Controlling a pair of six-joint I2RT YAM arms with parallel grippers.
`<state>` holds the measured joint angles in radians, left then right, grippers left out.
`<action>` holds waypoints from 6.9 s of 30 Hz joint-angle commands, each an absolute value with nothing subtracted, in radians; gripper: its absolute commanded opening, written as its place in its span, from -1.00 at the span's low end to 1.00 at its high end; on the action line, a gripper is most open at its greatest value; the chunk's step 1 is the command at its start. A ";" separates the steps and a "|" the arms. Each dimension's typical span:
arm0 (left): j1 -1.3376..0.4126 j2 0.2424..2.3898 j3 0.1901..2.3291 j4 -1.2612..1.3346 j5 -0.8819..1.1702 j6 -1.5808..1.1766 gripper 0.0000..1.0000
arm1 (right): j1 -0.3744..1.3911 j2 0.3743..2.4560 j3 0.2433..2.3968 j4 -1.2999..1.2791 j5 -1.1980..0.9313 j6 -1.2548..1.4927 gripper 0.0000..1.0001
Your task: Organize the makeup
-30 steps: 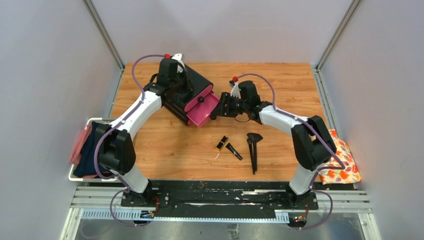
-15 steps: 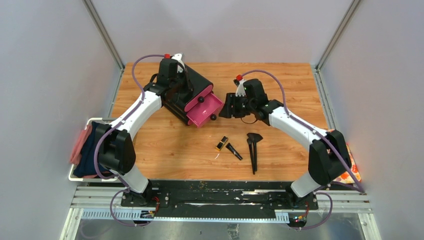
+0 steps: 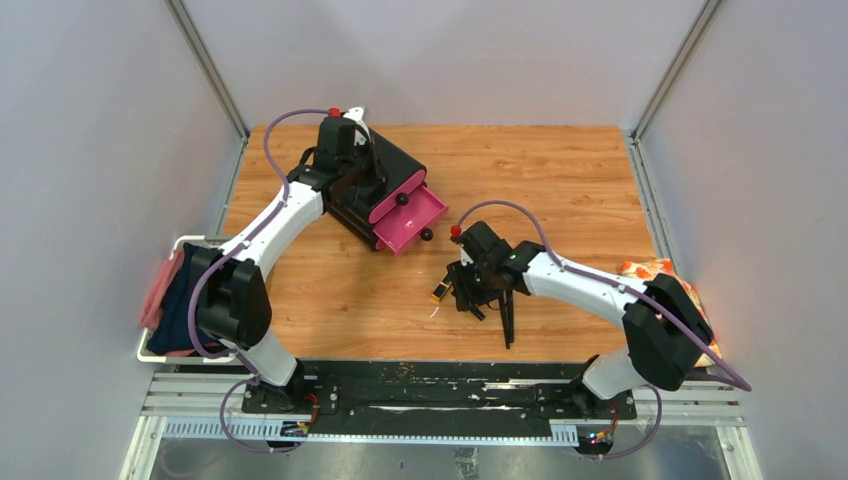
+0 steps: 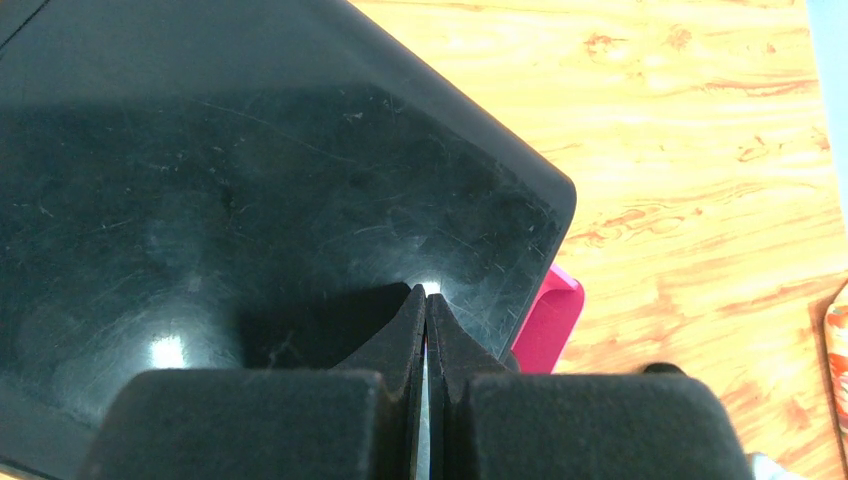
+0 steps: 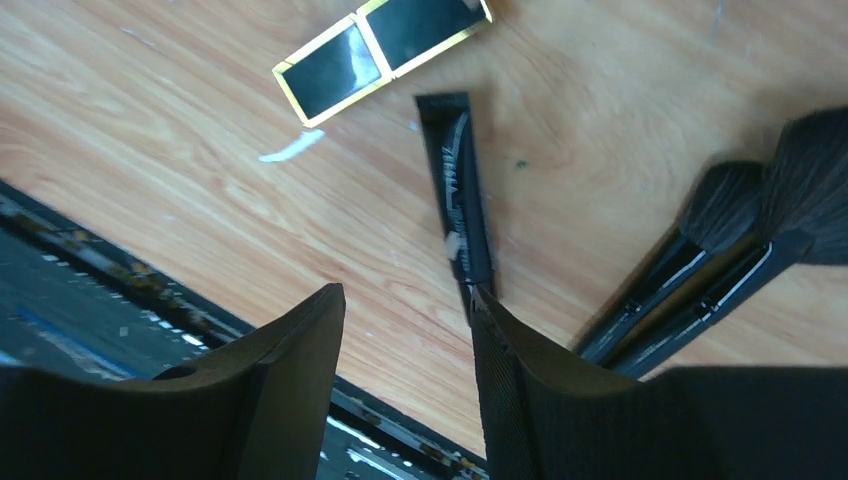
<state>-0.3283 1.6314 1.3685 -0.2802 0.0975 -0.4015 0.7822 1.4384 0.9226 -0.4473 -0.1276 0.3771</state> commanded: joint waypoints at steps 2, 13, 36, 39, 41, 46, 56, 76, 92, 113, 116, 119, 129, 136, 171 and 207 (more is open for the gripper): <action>-0.322 1.648 1.353 -0.372 0.112 -0.407 -1.00 | 0.808 1.497 0.903 -0.488 0.015 0.374 0.07; -0.322 1.638 1.334 -0.368 0.105 -0.394 -1.00 | 0.808 1.635 0.922 -0.422 0.040 0.354 -0.01; -0.322 1.629 1.335 -0.370 0.101 -0.394 -1.00 | 0.807 1.418 1.263 -0.435 -0.049 0.362 -1.00; -0.322 1.629 1.336 -0.370 0.103 -0.394 -1.00 | 0.804 1.479 1.343 -0.417 -0.072 0.362 -1.00; -0.322 1.626 1.333 -0.373 0.100 -0.392 -1.00 | 0.793 1.540 1.387 -0.406 -0.088 0.381 -1.00; -0.321 1.616 1.332 -0.381 0.088 -0.382 -1.00 | 0.708 1.641 1.421 -0.293 -0.312 0.548 -1.00; -0.321 1.617 1.330 -0.378 0.089 -0.383 -1.00 | 0.649 1.714 1.428 -0.103 -0.516 0.726 -1.00; -0.313 1.605 1.304 -0.357 0.106 -0.387 -1.00 | 0.642 1.794 1.439 -0.267 -0.380 0.838 -1.00; -0.299 1.598 1.291 -0.344 0.117 -0.390 -1.00 | 0.645 1.936 1.638 -0.385 -0.385 0.831 -0.77; -0.287 1.604 1.280 -0.331 0.132 -0.399 -1.00 | 0.653 1.898 1.653 -0.407 -0.310 0.748 -0.31; -0.288 1.605 1.278 -0.327 0.135 -0.400 -1.00 | 0.659 1.834 1.645 -0.473 -0.232 0.670 -0.32; -0.287 1.605 1.278 -0.326 0.136 -0.402 -1.00 | 0.676 1.760 1.605 -0.539 -0.143 0.604 -0.32; -0.287 1.605 1.285 -0.326 0.136 -0.405 -1.00 | 0.786 1.618 1.345 -0.675 0.062 0.541 -0.30; -0.287 1.604 1.289 -0.332 0.138 -0.403 -1.00 | 0.858 1.657 1.190 -0.607 0.059 0.596 -0.21; -0.285 1.591 1.255 -0.313 0.152 -0.406 -1.00 | 0.849 1.811 1.284 -0.610 0.208 0.556 -0.23; -0.285 1.598 1.249 -0.313 0.153 -0.400 -1.00 | 0.617 1.935 1.530 -0.596 0.140 0.528 -0.48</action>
